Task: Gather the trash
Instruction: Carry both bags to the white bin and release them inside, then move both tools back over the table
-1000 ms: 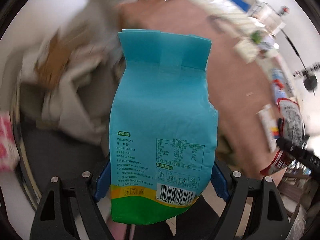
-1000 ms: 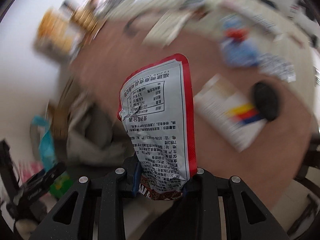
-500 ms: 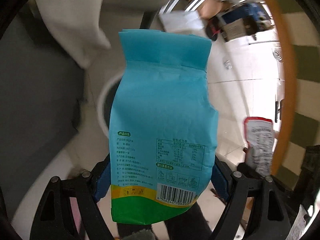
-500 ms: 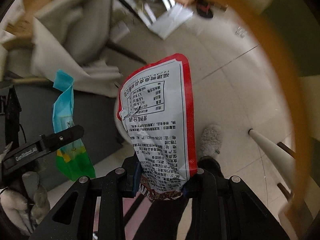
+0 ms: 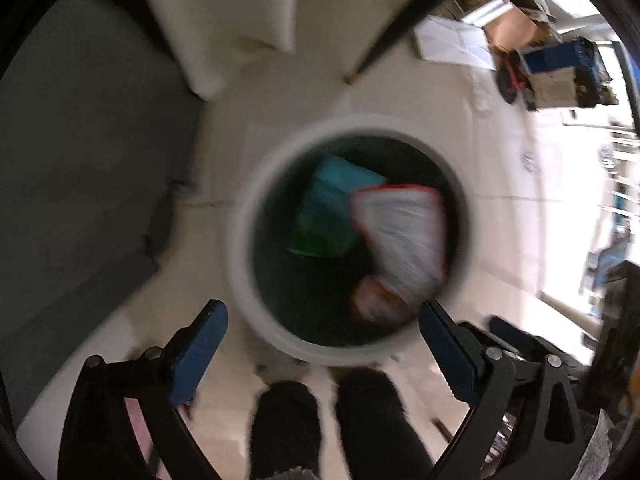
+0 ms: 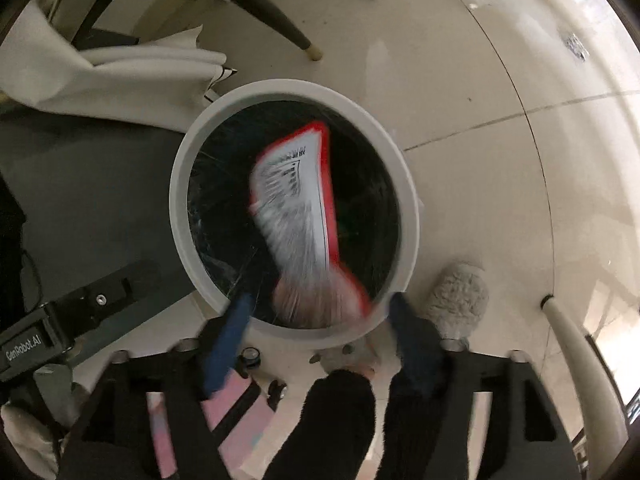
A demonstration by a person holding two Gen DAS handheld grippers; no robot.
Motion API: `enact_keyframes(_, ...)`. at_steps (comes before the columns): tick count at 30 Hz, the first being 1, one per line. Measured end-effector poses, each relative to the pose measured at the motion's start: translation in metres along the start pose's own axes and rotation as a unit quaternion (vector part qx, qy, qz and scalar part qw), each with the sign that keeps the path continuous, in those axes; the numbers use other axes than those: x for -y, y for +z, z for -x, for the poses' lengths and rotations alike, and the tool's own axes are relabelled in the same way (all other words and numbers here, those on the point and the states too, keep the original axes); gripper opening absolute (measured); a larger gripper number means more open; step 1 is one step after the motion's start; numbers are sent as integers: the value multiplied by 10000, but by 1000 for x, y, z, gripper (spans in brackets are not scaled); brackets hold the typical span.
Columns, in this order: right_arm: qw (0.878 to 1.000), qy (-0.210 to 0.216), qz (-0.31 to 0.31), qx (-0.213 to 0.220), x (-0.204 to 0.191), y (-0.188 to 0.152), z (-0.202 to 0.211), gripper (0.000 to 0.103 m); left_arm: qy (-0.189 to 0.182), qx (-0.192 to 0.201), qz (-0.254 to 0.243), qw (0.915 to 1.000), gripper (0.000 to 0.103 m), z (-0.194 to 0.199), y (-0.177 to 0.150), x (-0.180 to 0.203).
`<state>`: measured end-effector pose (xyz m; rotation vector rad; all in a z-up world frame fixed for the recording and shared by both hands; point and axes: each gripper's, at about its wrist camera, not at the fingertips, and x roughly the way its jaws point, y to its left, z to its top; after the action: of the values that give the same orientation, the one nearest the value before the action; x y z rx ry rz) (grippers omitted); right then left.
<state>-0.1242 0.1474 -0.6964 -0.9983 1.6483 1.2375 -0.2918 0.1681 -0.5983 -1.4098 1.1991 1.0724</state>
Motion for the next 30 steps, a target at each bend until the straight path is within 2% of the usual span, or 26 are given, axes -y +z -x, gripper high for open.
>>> enact_keyframes(3, 9992, -334, 170, 115, -8, 1, 6, 95, 646, 373, -83, 9972, 98, 11, -2, -6)
enact_keyframes(7, 9943, -915, 448, 329, -17, -2, 26, 99, 816, 508, -49, 9954, 98, 22, -4, -15)
enact_keyframes(13, 9892, -1264, 490, 553, -27, -14, 56, 99, 829, 399, 35, 9958, 98, 46, -22, -23)
enact_keyframes(20, 9871, -1355, 421, 736, -39, -39, 109, 99, 750, 453, -116, 9961, 98, 80, -40, -11)
enact_keyframes(30, 9847, -1308, 412, 1074, -65, -77, 205, 99, 616, 701, -336, 9951, 98, 176, -72, 0)
